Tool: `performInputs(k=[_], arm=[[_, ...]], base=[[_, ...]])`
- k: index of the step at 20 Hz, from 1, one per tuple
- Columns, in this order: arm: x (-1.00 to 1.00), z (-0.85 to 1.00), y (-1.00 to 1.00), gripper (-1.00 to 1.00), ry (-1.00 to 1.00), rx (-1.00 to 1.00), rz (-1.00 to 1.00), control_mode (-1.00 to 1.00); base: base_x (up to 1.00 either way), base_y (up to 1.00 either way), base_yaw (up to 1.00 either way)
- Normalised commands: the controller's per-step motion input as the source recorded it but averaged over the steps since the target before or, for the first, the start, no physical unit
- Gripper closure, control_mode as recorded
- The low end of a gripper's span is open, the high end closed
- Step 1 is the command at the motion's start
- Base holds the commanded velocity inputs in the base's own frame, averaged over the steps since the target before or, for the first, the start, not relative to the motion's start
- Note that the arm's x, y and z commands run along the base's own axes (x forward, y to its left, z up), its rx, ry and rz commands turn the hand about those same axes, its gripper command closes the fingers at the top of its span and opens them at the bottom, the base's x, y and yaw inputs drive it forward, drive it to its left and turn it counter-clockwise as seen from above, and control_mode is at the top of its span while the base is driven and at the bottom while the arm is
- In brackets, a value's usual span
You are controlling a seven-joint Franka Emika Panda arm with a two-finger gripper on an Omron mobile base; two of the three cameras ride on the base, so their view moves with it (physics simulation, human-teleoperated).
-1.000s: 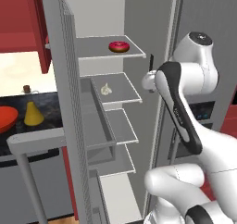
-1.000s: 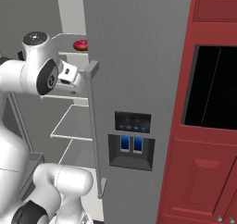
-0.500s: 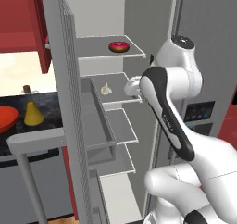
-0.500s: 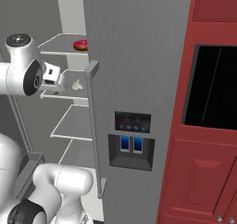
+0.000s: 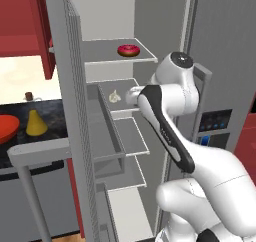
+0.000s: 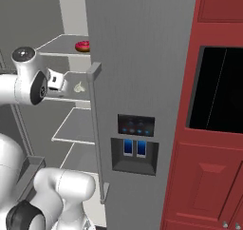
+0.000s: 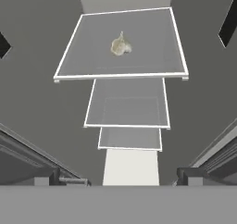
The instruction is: Retrieve the bottle and the shaker from the cabinet and place them next to the mixing bowl on the counter. Then add garlic from the fridge to the mixing bowl.
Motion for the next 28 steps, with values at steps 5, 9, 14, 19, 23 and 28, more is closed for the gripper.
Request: performInputs(k=[5,9,14,19,23,28], arm=[[0.76,0.0,0.0,-1.0,0.0,0.0,-0.12,-1.0],[0.43,-0.05,0.0,-1.0,0.0,0.0,0.0,-1.0],[0.2,-0.25,0.0,-1.0,0.0,0.0,0.0,-1.0],[0.18,-0.27,0.0,-1.0,0.0,0.0,0.0,-1.0],[0.23,-0.17,0.0,-1.0,0.0,0.0,0.0,-1.0],[0.17,-0.13,0.0,-1.0,0.0,0.0,0.0,-1.0]], base=[[0.0,0.0,0.0],[0.0,0.0,0.0],[0.0,0.0,0.0],[0.0,0.0,0.0],[0.0,0.0,0.0],[0.0,0.0,0.0]])
